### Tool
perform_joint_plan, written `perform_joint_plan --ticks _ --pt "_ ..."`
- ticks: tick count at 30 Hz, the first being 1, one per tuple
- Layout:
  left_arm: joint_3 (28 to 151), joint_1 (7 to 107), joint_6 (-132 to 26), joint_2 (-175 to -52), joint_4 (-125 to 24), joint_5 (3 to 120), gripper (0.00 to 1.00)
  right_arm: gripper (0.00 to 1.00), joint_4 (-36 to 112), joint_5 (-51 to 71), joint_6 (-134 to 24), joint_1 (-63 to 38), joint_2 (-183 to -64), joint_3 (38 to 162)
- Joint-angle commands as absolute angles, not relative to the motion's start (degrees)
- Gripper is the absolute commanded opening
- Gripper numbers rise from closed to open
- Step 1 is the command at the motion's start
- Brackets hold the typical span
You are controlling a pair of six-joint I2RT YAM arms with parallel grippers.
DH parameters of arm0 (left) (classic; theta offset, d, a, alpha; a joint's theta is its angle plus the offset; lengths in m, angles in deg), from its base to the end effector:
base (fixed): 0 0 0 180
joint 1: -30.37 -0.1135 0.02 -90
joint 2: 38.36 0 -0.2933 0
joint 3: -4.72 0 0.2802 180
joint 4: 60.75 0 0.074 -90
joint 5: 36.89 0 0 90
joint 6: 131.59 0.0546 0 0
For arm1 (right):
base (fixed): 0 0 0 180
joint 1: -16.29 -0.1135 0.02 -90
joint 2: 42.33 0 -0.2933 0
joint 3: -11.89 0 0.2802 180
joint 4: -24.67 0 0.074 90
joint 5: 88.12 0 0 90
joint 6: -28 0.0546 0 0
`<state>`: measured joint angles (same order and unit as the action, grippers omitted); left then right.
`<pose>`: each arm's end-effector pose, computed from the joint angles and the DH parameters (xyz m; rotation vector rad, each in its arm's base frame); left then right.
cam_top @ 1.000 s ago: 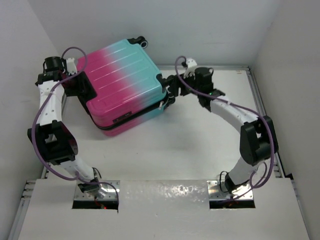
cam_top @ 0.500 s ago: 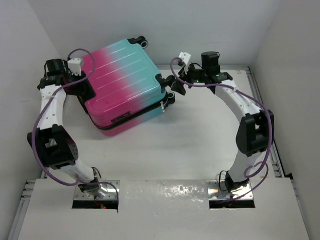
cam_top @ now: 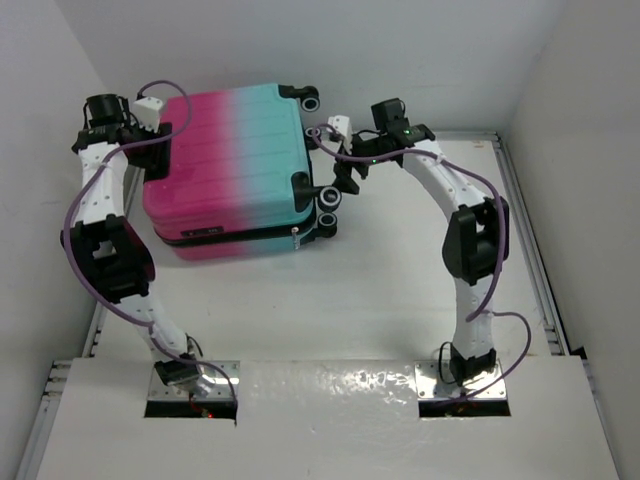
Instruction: Pack the luggage
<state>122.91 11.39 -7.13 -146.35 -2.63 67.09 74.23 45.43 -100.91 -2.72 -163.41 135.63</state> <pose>0.4501 0.1409 0.3478 0.4313 2.3408 0.1508 0.4878 0.2079 0.2948 -1.3624 1.7485 0.7121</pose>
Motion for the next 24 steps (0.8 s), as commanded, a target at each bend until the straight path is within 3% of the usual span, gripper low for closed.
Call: perform_joint_plan --ticks 1,5,11,15,18,24 --pt "118.0 13.3 -1.5 -147.2 -3.4 62.1 0.00 0.92 78.2 48.8 -104.1 -4.2 -156.7 131.7" --pt "117.0 15.2 -2.2 -147.0 -3.8 61.4 0.00 0.93 70.5 45.3 -99.9 -5.2 -150.4 127.7" --pt "117.9 15.4 -3.3 -145.9 -4.3 61.5 0.00 0.94 78.0 40.5 -103.0 -4.7 -146.0 128.7" --pt "117.8 15.5 -3.2 -145.5 -4.2 61.3 0.00 0.95 74.7 39.3 -99.9 -4.6 -143.1 124.9" --pt "117.6 15.6 -3.1 -145.7 -4.3 60.8 0.00 0.95 70.7 45.7 -96.1 -5.1 -144.3 123.1" --pt "117.7 15.5 -3.2 -145.4 -4.1 60.8 0.00 0.95 79.2 40.2 -103.7 -11.2 -152.2 128.5"
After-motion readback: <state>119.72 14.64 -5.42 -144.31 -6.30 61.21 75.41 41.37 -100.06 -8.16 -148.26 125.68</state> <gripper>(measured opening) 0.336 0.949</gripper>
